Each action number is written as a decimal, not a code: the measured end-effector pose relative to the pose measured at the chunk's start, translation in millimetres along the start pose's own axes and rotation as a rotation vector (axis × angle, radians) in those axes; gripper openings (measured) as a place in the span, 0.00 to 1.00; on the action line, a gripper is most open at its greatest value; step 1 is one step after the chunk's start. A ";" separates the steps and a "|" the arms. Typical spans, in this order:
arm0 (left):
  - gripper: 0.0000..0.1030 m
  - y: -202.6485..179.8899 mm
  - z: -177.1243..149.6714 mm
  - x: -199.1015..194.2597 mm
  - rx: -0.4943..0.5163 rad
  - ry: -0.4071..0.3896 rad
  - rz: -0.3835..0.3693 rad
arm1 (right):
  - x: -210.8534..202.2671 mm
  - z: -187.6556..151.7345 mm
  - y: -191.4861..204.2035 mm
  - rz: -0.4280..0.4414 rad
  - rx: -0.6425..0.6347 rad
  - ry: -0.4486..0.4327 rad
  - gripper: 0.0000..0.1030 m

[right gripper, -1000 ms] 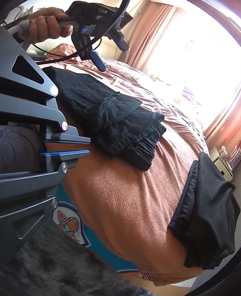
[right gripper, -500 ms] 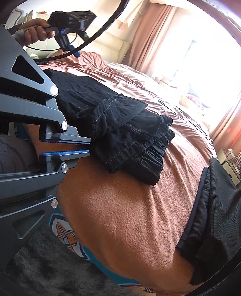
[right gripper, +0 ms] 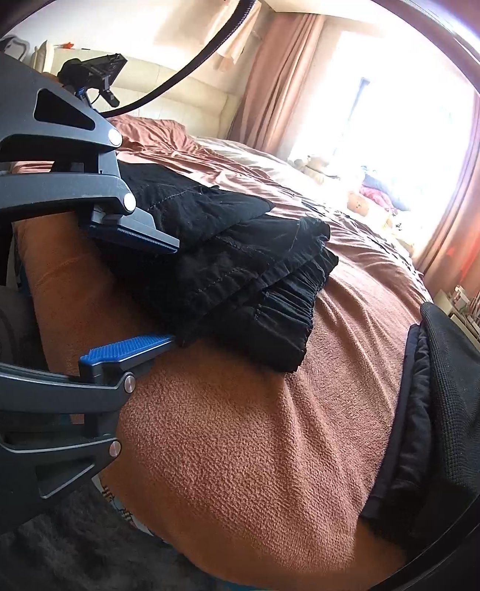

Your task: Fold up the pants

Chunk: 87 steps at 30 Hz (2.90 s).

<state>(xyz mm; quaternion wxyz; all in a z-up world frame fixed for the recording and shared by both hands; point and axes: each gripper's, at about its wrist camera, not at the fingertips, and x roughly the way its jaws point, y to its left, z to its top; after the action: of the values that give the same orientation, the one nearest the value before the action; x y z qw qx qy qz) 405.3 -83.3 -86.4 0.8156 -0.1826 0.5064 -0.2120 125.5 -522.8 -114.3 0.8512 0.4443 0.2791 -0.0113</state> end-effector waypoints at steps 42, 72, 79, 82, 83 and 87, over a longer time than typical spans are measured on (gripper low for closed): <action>0.60 75.8 -43.8 69.3 -0.181 0.129 0.042 | -1.3 54.7 53.7 -0.223 -0.306 -0.027 0.45; 0.55 81.4 -22.1 88.0 -0.230 0.080 -0.002 | 181.7 142.3 129.7 -0.251 -0.509 0.238 0.47; 0.54 81.5 -22.8 86.3 -0.224 0.077 -0.004 | 168.0 144.3 142.8 -0.196 -0.552 0.199 0.13; 0.53 81.4 -23.5 85.3 -0.222 0.076 -0.001 | 155.1 141.5 155.6 -0.206 -0.617 0.130 0.12; 0.51 82.0 -24.1 84.8 -0.223 0.076 0.000 | 152.2 141.5 158.0 -0.212 -0.629 0.108 0.12; 0.49 84.1 -26.1 83.9 -0.227 0.079 0.003 | 160.7 142.2 153.8 -0.286 -0.627 0.073 0.13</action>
<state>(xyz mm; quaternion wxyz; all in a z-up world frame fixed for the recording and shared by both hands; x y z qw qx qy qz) 428.6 -59.1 -203.3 0.7694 -0.2647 0.5591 -0.1591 368.4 -501.5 -13.0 0.9255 0.1176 0.3588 -0.0281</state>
